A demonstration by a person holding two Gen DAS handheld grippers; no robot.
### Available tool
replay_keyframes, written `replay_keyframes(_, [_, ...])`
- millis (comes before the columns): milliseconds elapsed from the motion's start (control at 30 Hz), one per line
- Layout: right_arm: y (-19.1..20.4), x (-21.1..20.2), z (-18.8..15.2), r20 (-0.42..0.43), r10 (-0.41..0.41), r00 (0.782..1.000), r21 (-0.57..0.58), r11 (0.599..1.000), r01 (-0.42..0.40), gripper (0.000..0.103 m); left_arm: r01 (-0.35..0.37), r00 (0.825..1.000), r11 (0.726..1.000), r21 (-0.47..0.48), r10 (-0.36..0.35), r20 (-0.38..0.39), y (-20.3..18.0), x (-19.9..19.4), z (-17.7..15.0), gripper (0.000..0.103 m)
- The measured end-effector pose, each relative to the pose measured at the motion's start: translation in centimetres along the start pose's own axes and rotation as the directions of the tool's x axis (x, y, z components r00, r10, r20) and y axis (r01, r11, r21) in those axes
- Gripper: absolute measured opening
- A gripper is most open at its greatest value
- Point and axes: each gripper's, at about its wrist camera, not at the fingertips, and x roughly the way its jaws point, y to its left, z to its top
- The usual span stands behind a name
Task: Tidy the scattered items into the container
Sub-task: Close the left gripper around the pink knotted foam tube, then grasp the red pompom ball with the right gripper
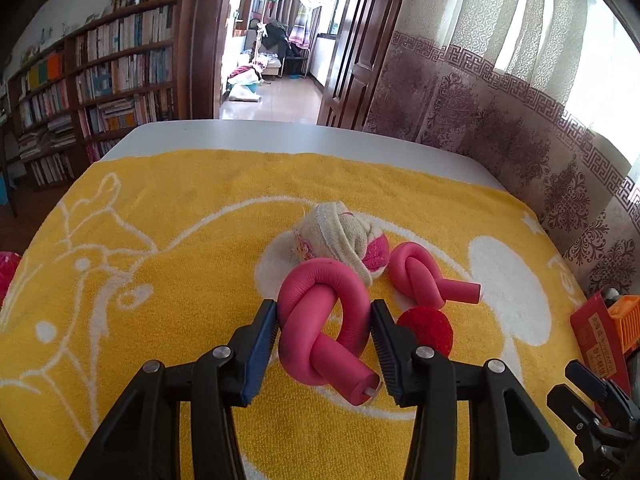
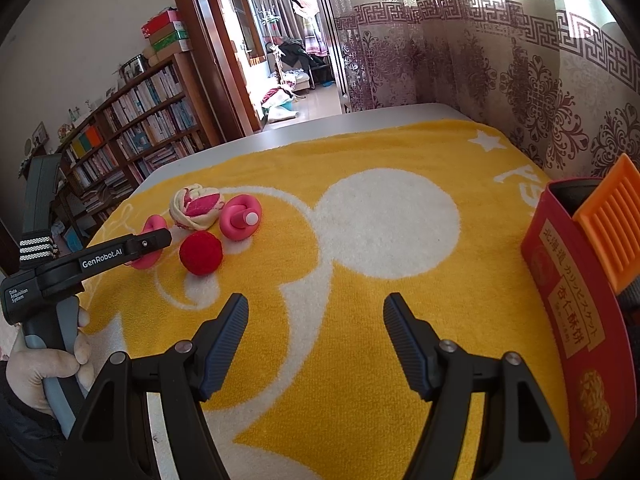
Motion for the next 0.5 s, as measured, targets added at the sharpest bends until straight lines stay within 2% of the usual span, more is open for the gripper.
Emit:
replay_keyframes(133, [0.0,0.3,0.0,-0.013,-0.004,1.000,0.003,1.000,0.004,0.074,0.017,0.999,0.999,-0.039,-0.016,0.041,1.0,-1.6,0.5,0.049])
replay_keyframes(333, [-0.5,0.9,0.1,-0.044,-0.001,0.999,0.035,0.999,0.003,0.074,0.031,0.998,0.996,-0.089,-0.025,0.063,2.1,-2.6,0.9,0.049])
replay_keyframes(500, [0.7,1.6,1.2,-0.119,0.056,0.991,0.039,0.998,-0.051,0.074,0.044,0.996,0.994,-0.100,-0.036,0.081,2.4,-3.5,0.9,0.049])
